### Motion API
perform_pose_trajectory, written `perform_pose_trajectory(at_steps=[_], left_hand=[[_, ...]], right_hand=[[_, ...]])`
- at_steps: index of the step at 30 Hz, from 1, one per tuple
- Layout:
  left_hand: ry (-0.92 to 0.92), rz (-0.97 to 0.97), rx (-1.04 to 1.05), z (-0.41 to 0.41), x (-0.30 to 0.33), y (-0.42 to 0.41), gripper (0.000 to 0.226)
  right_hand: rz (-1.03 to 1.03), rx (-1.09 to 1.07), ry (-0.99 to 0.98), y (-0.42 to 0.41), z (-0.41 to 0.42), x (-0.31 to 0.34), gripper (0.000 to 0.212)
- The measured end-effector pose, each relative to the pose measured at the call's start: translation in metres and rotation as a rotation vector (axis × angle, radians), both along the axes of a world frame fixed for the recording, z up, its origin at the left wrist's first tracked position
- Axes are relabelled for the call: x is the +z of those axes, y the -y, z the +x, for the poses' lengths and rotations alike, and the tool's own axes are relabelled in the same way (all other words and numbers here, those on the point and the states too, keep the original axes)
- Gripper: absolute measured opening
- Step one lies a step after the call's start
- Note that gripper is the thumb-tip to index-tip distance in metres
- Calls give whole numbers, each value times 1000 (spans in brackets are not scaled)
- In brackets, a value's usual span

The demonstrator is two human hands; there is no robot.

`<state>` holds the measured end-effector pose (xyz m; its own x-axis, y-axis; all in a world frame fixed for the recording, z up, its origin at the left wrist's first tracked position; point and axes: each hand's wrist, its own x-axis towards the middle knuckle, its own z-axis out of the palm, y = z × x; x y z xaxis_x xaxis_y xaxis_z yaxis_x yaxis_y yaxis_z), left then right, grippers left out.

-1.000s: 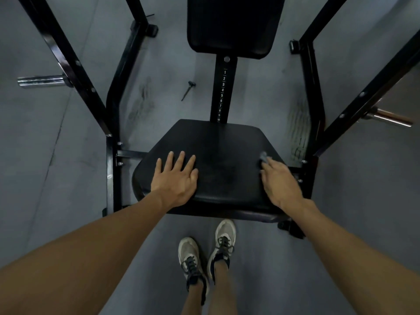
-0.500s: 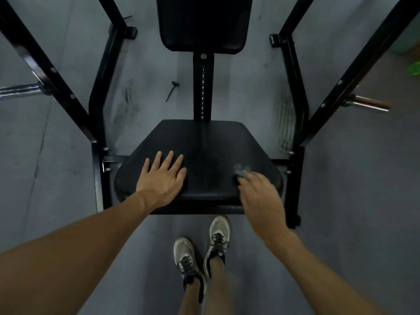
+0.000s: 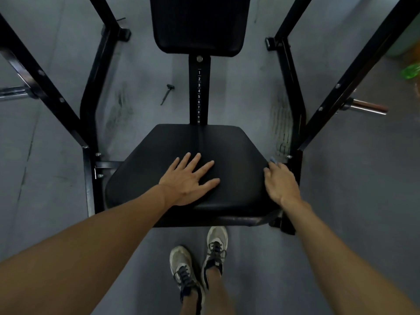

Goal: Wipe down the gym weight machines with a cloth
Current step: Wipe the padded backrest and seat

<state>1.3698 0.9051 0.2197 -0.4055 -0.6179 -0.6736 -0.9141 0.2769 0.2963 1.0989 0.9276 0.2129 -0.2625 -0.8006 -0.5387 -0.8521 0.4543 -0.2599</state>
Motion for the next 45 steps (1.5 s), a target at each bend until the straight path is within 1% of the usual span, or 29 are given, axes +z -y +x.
perform_pose_trajectory(at_steps=[3, 5, 7, 10, 12, 13, 16, 19, 22, 24, 25, 27, 30, 33, 35, 38, 40, 41, 43, 45], left_hand=[[-36, -44, -34, 0, -8, 12, 80], [-49, -65, -32, -1, -16, 13, 81], [-57, -80, -29, 0, -22, 13, 80], [-58, -89, -23, 5, -26, 15, 78], [-55, -80, -21, 8, -27, 14, 77], [-53, -78, -19, 8, -26, 13, 76], [-56, -64, -11, 8, -22, 12, 72], [-71, -71, 9, 11, -15, 5, 68], [-95, -95, 11, 27, -4, -13, 65], [-105, -139, 29, 44, 5, -27, 63], [-97, -169, 39, 53, 8, -34, 62], [-43, -234, 44, 72, 16, -52, 65], [-12, -328, 122, 100, 24, -77, 79], [-124, -356, 284, 136, 25, -95, 75], [-186, -321, 367, 156, 29, -106, 72], [-166, -305, 349, 160, 34, -110, 75], [-104, -311, 376, 150, 36, -109, 68], [-75, -321, 394, 144, 36, -109, 64], [-17, -334, 430, 129, 37, -111, 61], [19, -321, 450, 114, 41, -114, 60]], right_hand=[[120, -44, 153, 41, -13, -9, 44], [133, -116, 223, 68, -11, -24, 46], [118, -168, 238, 90, -3, -41, 46], [132, -151, 150, 101, 10, -58, 50], [141, -107, 91, 94, 13, -54, 54], [144, -90, 66, 88, 11, -48, 53], [155, -89, 17, 64, 10, -31, 39], [46, -71, -117, 29, 15, -15, 36], [-254, 53, -268, -11, 37, 4, 37], [-477, 130, -257, -36, 65, 17, 31], [-538, 168, -221, -49, 83, 20, 29], [-583, 286, -141, -77, 128, 21, 33], [-542, 549, -76, -99, 203, 17, 42], [-559, 752, -82, -100, 258, 16, 53], [-579, 873, -104, -103, 271, 13, 54], [-656, 1072, -137, -109, 241, 5, 55], [-720, 1154, -171, -112, 198, 1, 52], [-745, 1165, -191, -115, 174, 2, 52], [-750, 1170, -247, -122, 126, 5, 59], [-675, 1164, -296, -126, 86, 10, 69]])
